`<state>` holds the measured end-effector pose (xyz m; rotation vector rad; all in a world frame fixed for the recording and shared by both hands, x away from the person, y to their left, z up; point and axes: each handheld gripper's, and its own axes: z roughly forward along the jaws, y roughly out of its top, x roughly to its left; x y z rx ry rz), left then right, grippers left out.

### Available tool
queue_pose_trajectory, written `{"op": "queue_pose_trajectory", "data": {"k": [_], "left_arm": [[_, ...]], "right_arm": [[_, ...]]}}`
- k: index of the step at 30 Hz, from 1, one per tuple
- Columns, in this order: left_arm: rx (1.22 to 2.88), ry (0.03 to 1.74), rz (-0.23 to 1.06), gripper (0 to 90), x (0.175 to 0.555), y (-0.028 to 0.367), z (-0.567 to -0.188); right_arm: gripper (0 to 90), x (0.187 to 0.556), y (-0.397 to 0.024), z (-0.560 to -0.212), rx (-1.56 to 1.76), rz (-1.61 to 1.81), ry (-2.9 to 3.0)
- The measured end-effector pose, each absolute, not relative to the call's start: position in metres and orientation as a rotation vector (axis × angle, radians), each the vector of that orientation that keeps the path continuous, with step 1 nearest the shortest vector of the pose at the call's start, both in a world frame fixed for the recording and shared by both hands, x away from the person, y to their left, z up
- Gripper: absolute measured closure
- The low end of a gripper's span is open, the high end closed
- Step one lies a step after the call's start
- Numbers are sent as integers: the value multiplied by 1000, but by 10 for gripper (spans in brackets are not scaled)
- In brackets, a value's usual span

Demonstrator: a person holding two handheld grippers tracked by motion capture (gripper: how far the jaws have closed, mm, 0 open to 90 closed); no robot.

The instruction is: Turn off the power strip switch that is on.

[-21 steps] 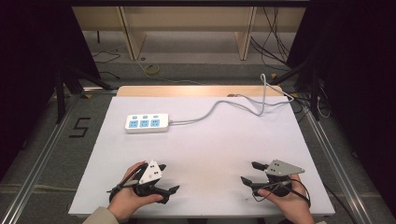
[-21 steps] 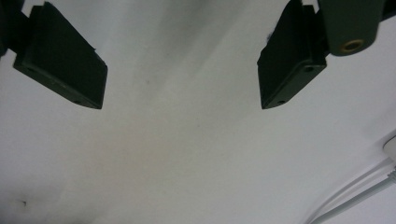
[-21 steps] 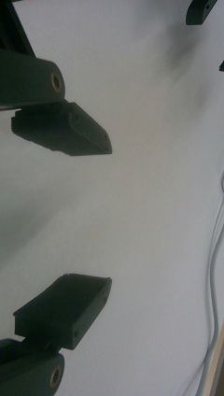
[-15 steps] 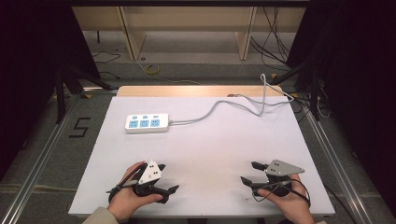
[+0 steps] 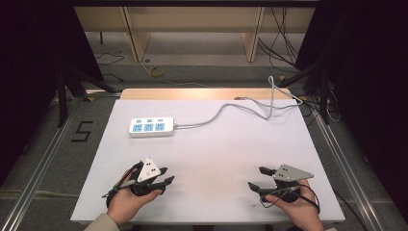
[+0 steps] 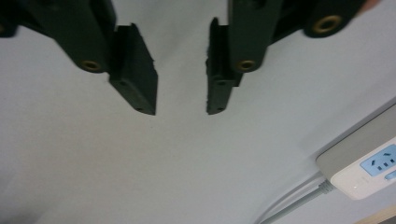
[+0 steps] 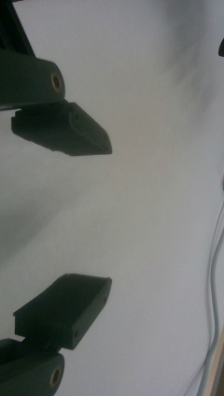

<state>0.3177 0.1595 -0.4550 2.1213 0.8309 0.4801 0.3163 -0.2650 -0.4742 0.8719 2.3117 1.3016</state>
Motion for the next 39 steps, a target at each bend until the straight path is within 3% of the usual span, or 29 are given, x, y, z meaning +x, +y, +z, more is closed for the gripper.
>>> {"op": "queue_pose_trajectory", "data": {"k": [5,17,39], "left_arm": [[2144,828,515,894,317,162,-452],[2108,873,471,896,324,159,-440],[2086,921,509,896,346,164,-424]], "right_arm": [[308,316,-264,-474,871,1299,2314],[311,317,-263,-475,869,1297,2319],[312,317,-263,-475,863,1292,2326]]}}
